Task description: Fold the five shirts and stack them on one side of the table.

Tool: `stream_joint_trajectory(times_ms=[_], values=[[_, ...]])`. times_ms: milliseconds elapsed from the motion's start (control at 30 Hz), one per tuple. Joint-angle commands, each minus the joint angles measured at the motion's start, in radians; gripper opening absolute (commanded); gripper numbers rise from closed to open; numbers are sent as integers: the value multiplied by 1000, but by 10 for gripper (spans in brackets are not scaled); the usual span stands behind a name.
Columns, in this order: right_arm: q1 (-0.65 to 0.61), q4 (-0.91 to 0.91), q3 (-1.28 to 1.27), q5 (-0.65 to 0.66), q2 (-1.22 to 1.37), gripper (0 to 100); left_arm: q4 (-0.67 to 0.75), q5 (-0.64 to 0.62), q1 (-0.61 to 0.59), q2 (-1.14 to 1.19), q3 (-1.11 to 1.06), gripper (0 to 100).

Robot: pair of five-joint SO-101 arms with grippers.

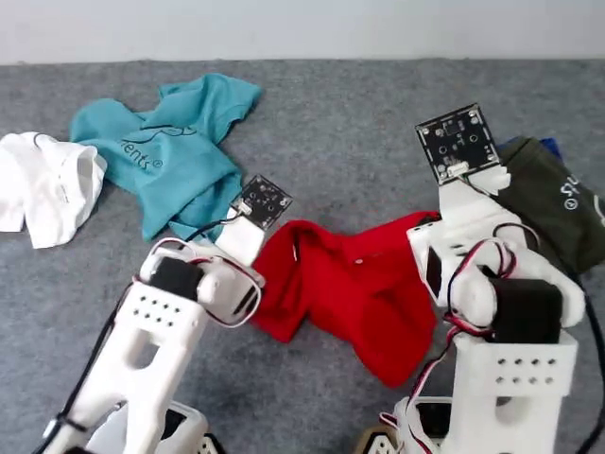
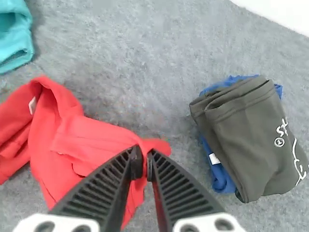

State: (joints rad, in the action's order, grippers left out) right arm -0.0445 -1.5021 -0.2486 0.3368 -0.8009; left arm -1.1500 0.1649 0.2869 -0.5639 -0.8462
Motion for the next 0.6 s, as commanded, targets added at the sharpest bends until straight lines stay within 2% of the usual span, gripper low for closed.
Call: stream_joint_trajectory(times_ms=[0,133,333,567], values=[[8,47,-17,-11,4,9,57,-91,64,87,21,221],[8,51,-26,-11,10,9,49,-109,110,256,145,239],[8,50,-28,-9,8,9,41,-107,106,499,303,239],[5,45,-28,-9,12,9,-23,-104,106,535,381,191]])
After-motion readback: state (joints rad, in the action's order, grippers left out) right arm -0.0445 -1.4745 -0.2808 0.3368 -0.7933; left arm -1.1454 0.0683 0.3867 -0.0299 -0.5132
